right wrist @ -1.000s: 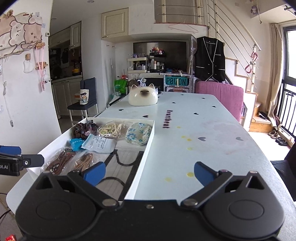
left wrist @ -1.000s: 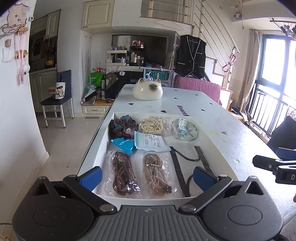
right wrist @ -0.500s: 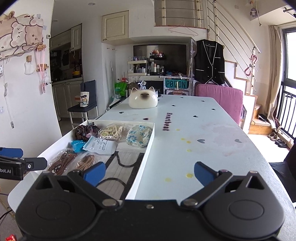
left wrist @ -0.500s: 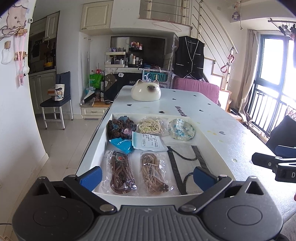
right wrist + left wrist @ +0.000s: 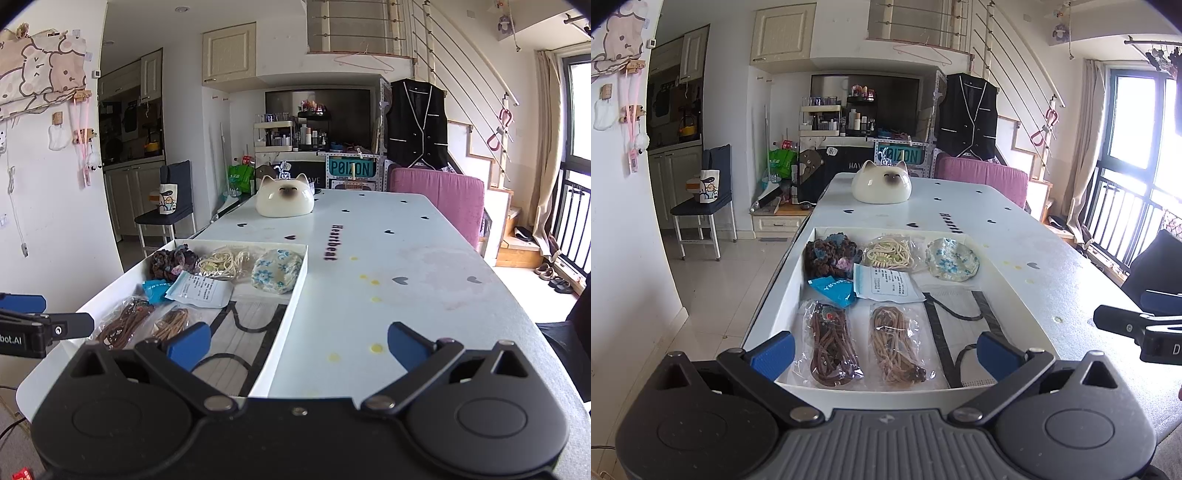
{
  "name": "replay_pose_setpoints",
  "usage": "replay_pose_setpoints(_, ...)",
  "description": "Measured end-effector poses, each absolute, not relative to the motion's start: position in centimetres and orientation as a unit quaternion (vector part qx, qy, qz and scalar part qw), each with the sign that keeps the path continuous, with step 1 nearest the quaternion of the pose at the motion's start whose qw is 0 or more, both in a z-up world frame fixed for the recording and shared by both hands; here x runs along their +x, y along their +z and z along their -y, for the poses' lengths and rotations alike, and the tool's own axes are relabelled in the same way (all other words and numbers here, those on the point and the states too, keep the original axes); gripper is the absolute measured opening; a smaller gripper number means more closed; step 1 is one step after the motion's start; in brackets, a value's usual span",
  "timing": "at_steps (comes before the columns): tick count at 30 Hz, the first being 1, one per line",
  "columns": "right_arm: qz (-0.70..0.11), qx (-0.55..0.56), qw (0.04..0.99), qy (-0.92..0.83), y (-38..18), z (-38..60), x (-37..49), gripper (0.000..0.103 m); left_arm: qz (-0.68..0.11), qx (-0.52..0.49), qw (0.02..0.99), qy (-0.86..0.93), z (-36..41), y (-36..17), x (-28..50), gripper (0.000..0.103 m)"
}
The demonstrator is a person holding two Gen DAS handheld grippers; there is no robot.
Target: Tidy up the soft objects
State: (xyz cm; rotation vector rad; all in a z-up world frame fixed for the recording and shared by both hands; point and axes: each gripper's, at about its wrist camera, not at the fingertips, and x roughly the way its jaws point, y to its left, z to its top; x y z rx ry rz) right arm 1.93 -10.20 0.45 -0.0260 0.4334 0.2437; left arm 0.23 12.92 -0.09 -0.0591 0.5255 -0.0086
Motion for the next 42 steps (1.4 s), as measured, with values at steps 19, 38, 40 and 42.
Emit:
replay_pose_setpoints(19,-0.215,-0.011,0.969,0.118,0.41,10.39,1.87,0.103,-0.259,-0.029,0.965,-0.005,-12.87,0.07,0.26,0.103)
replay_pose_setpoints(38,-0.216,-0.009,0.969,0.117,0.32,10.58,1.8,0.103,-0.259,-0.029,0.965,-0.005,-12.87,0.05,0.26,0.103)
replay_pose_setpoints(40,-0.216,-0.009,0.969,0.117,0.3,10.58,1.82,0.103,-0.258,-0.03,0.966,-0.005,-12.85,0.08,0.24,0.103)
replay_pose_setpoints(42,-0.216,-0.009,0.969,0.117,0.3,10.58,1.83,0.103,-0.258,-0.029,0.966,-0.005,-12.84,0.09,0.24,0.103)
